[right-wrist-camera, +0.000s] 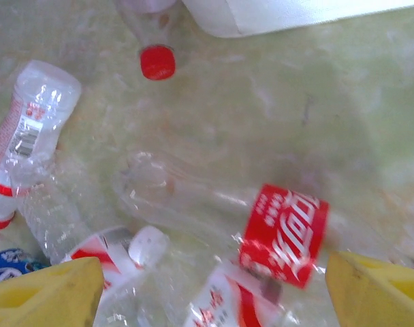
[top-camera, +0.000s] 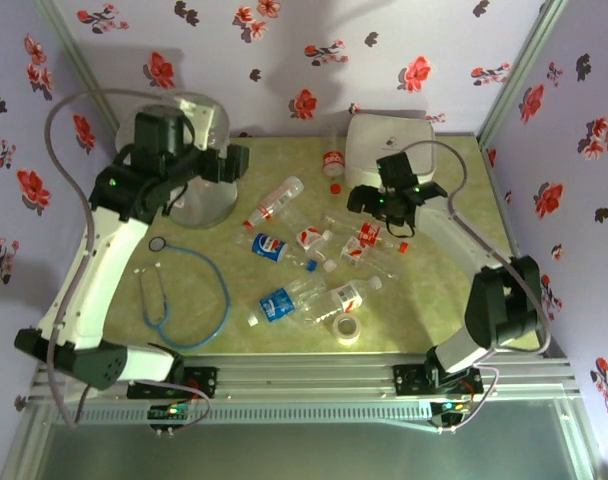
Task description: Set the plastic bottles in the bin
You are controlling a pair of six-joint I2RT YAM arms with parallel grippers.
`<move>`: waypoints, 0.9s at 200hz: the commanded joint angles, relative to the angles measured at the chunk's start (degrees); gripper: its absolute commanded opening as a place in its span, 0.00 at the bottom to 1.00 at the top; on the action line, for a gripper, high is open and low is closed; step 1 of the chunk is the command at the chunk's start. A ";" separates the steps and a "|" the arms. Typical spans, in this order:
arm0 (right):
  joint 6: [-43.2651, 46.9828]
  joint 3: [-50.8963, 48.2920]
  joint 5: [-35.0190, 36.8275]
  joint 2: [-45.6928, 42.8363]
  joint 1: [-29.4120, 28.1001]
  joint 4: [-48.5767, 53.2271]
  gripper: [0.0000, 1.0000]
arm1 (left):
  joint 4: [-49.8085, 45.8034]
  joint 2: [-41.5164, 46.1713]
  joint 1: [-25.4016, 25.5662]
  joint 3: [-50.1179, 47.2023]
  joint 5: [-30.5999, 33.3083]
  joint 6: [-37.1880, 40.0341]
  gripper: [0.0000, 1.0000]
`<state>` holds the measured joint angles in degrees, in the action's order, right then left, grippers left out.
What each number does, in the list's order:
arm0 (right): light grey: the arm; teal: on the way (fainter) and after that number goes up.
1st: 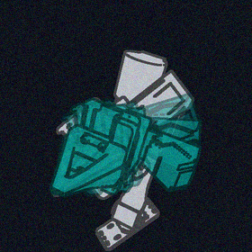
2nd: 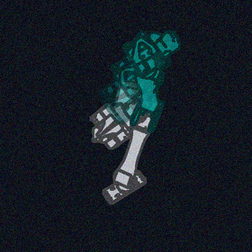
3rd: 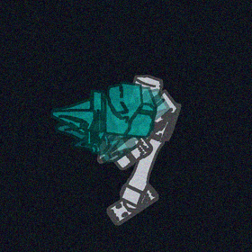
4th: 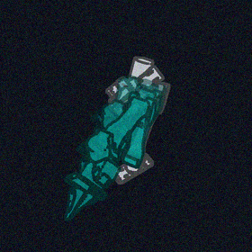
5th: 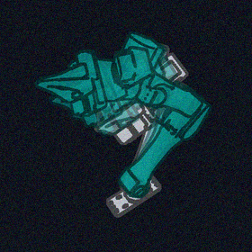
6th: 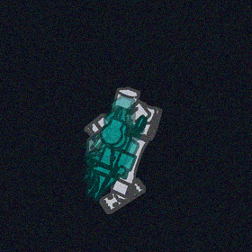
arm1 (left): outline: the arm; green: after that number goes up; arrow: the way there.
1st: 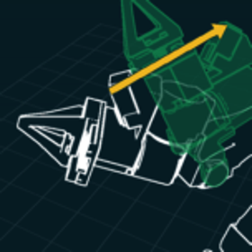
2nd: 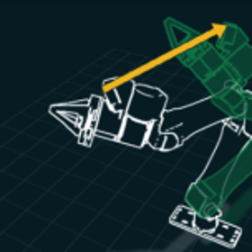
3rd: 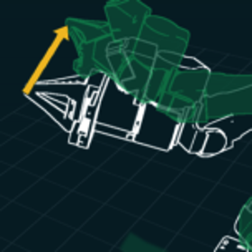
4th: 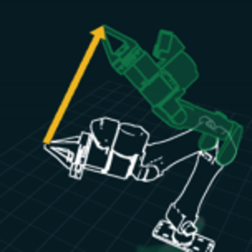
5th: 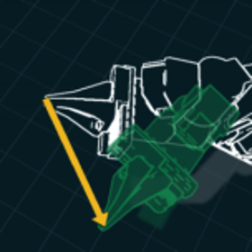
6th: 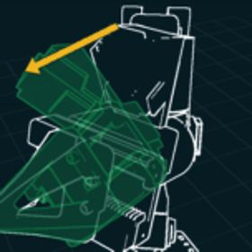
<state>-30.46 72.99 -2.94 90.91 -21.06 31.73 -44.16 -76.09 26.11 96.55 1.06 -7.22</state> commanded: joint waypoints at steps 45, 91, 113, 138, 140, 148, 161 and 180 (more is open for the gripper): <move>3.04 -3.63 4.77 -9.37 1.82 10.00 0.82 | 7.92 2.88 10.93 -19.46 -4.75 -7.43 0.97; 6.61 -10.82 4.32 -17.80 6.91 16.64 0.77 | 3.12 -2.96 22.16 -22.54 -6.98 -2.80 0.82; 4.54 -12.88 2.01 -20.32 8.96 15.10 0.77 | 3.70 -9.24 28.34 -21.93 -8.90 -2.83 0.78; 2.01 -14.09 -3.04 -21.50 9.36 13.12 0.79 | 7.32 -16.58 33.26 -20.61 -11.41 -3.86 0.77; 1.77 -14.19 -3.46 -21.55 9.30 13.08 0.80 | 7.46 -17.15 33.58 -20.48 -11.60 -3.90 0.77; 0.49 -14.78 -5.51 -21.89 9.30 13.16 0.81 | 7.53 -19.19 34.81 -19.65 -11.81 -3.43 0.79; -1.82 -16.57 -10.11 -22.86 9.29 13.01 0.83 | 7.30 -22.02 35.96 -18.98 -11.77 -2.48 0.83; -9.37 -22.15 -18.06 -26.25 8.40 10.89 0.85 | 6.46 -23.92 36.21 -18.85 -11.25 -1.40 0.87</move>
<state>-30.92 56.55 -9.61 68.38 -11.88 44.01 -37.50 -98.67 62.00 75.46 -9.30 -10.74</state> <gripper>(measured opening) 0.840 0.856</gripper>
